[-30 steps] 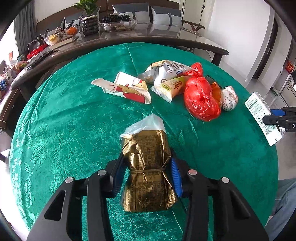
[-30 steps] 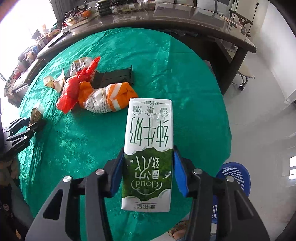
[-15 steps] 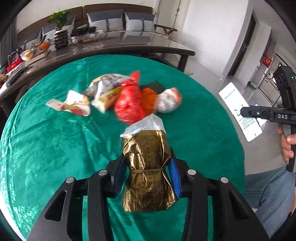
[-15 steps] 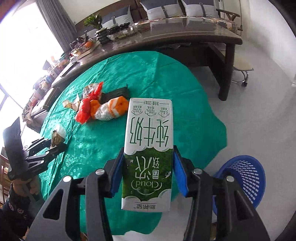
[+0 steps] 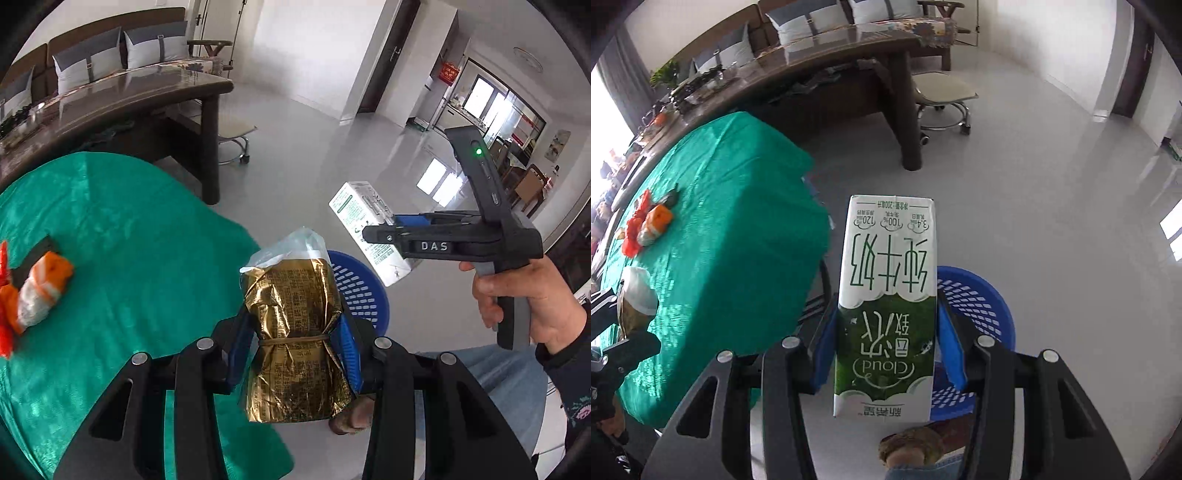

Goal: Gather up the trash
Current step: 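Carry the gold bag and milk carton to the blue wastebasket while both grippers open over it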

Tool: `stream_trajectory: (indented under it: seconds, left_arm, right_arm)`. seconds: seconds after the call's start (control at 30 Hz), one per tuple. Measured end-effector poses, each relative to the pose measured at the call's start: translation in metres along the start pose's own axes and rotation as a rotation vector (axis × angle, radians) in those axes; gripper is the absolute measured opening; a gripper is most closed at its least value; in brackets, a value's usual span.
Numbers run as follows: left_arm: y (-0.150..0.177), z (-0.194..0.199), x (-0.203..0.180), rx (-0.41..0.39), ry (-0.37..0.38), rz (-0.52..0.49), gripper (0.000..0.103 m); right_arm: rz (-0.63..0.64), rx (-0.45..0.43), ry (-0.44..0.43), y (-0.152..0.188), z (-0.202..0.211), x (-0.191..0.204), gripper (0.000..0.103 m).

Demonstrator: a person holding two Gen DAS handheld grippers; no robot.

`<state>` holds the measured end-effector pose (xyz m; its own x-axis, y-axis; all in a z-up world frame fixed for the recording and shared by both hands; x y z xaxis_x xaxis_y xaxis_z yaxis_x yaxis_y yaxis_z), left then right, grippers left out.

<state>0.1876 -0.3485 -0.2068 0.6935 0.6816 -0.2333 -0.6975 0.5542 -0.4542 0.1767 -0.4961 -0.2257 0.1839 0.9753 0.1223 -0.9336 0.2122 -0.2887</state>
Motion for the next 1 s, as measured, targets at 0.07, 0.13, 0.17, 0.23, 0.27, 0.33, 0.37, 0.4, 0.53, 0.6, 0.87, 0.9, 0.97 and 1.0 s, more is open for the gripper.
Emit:
stream_trajectory:
  seconds: [0.07, 0.13, 0.17, 0.23, 0.27, 0.33, 0.37, 0.4, 0.53, 0.6, 0.87, 0.9, 0.97, 1.0]
  left_arm:
    - [-0.011, -0.023, -0.017, 0.017, 0.007, 0.000, 0.042]
    - [-0.019, -0.047, -0.030, 0.038, 0.014, 0.000, 0.042]
    - [-0.021, -0.058, -0.036, 0.048, 0.018, 0.003, 0.042]
    - [-0.026, -0.081, -0.045, 0.068, 0.025, 0.008, 0.042]
    - [-0.028, -0.094, -0.048, 0.081, 0.024, 0.011, 0.042]
    - [-0.031, -0.117, -0.053, 0.104, 0.032, 0.019, 0.042]
    - [-0.034, -0.128, -0.053, 0.112, 0.035, 0.022, 0.043]
    - [-0.035, -0.137, -0.054, 0.118, 0.038, 0.025, 0.043]
    - [-0.035, -0.167, -0.061, 0.143, 0.047, 0.036, 0.043]
    - [-0.037, -0.180, -0.064, 0.153, 0.051, 0.043, 0.043]
    - [-0.042, -0.211, -0.067, 0.181, 0.031, 0.012, 0.048]
    - [-0.044, -0.214, -0.066, 0.180, 0.026, 0.009, 0.060]
    - [-0.044, -0.216, -0.065, 0.172, -0.004, 0.016, 0.086]
    - [-0.044, -0.214, -0.064, 0.157, -0.019, 0.022, 0.088]
  right_arm:
    - [-0.037, 0.013, 0.006, 0.004, -0.010, -0.022, 0.048]
    - [-0.070, 0.021, 0.010, 0.008, -0.021, -0.044, 0.048]
    - [-0.085, 0.021, 0.011, 0.011, -0.025, -0.053, 0.048]
    - [-0.120, 0.020, 0.001, 0.015, -0.032, -0.066, 0.048]
    - [-0.136, 0.024, -0.011, 0.016, -0.035, -0.070, 0.048]
    - [-0.157, 0.021, -0.019, 0.016, -0.036, -0.079, 0.048]
    - [-0.159, 0.017, -0.018, 0.015, -0.035, -0.082, 0.048]
    - [-0.162, 0.014, -0.022, 0.015, -0.035, -0.085, 0.048]
    - [-0.195, 0.033, -0.045, 0.019, -0.045, -0.104, 0.048]
    - [-0.207, 0.032, -0.060, 0.019, -0.046, -0.107, 0.048]
    - [-0.265, 0.024, -0.137, 0.019, -0.048, -0.118, 0.050]
    - [-0.272, 0.030, -0.142, 0.019, -0.051, -0.119, 0.057]
    - [-0.283, 0.022, -0.136, 0.019, -0.051, -0.118, 0.077]
    - [-0.286, 0.012, -0.135, 0.019, -0.048, -0.119, 0.079]
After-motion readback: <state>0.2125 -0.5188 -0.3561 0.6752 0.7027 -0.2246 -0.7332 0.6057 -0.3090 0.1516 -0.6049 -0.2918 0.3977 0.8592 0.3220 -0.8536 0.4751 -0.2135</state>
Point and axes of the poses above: each gripper's, at about its wrist camera, not at the fingertips, and z roughly against the way its jaws point, x to its left, y to its underside, the point moved 8 cm from there along -z, roughly the way its jaws point, and after that the axes turned 10 degrees about x, right-handed, at the moved point
